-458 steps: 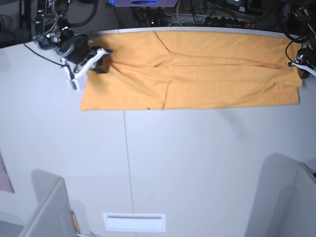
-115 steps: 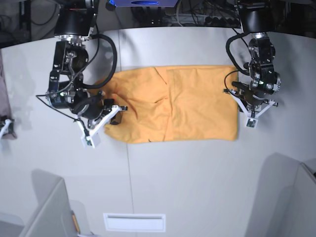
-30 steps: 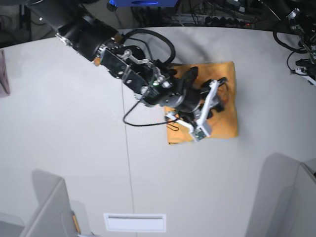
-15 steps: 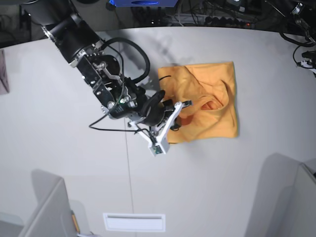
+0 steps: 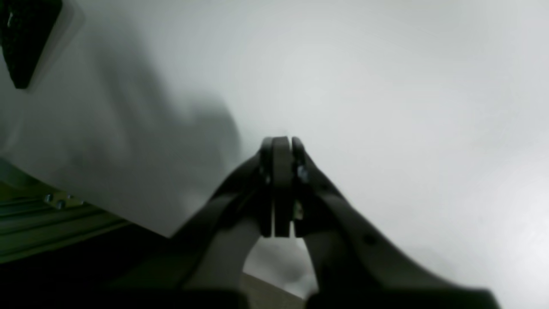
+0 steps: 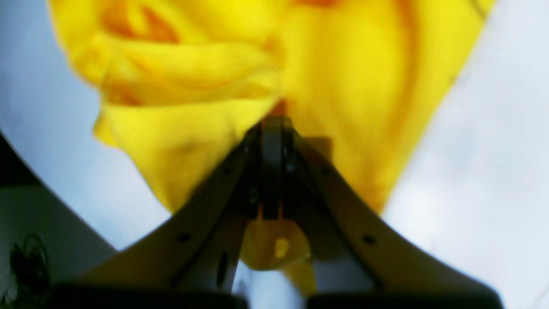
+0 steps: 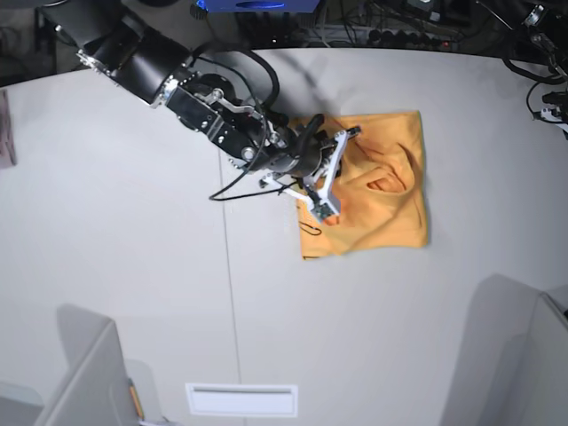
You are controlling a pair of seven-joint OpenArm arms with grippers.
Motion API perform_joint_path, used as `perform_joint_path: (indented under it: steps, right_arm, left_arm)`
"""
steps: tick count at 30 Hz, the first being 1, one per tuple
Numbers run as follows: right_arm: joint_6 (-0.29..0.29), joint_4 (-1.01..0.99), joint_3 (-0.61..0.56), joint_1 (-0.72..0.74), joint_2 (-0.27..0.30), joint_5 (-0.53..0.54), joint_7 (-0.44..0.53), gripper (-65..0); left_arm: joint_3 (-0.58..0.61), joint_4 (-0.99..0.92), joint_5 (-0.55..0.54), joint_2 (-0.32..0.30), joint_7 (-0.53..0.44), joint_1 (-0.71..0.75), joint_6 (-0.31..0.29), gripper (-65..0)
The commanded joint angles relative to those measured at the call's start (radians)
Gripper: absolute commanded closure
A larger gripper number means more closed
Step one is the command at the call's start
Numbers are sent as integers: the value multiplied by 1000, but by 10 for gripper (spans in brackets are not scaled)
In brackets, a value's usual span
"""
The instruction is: Fold the T-shirt properly
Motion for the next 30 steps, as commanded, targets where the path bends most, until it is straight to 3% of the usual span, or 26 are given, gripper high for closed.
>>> perform_joint_path:
  steps: [1,7,9,12,15,23,27,28,30]
  right_arm:
    - [6,19,-32,13,-19,3,18,0]
    - [3,19,-249,16,-60,3,18,0]
    - [3,24,-272,28,-70,3,18,0]
    - [2,71,-243,42,-44,3,18,0]
    - [0,123,-124,33,-33,3,10,0]
    - [0,123,-16,36,-71,-40,-125,0]
    - [0,122,-21,-1,-130,-249,-131,-284]
    - [0,111,-21,-13,-154,-320,-131,-317]
    - [6,71,-22,-27,-202,-453,-137,-315]
  left_arm:
    - [-6,15,-6,-25,-14,-1,-4,0]
    - [-6,13,-6,-25,-16,-9,-4,0]
    - [-2,13,-6,-26,-16,-12,-4,0]
    - [0,13,-6,-26,-16,-12,-4,0]
    - [1,13,-6,-26,-16,-12,-4,0]
    - [4,81,-6,-8,-16,20,-7,0]
    - [47,136,-6,4,-16,36,-6,0]
    - [49,137,-6,6,-16,36,-6,0]
    - [49,130,-6,7,-16,36,-6,0]
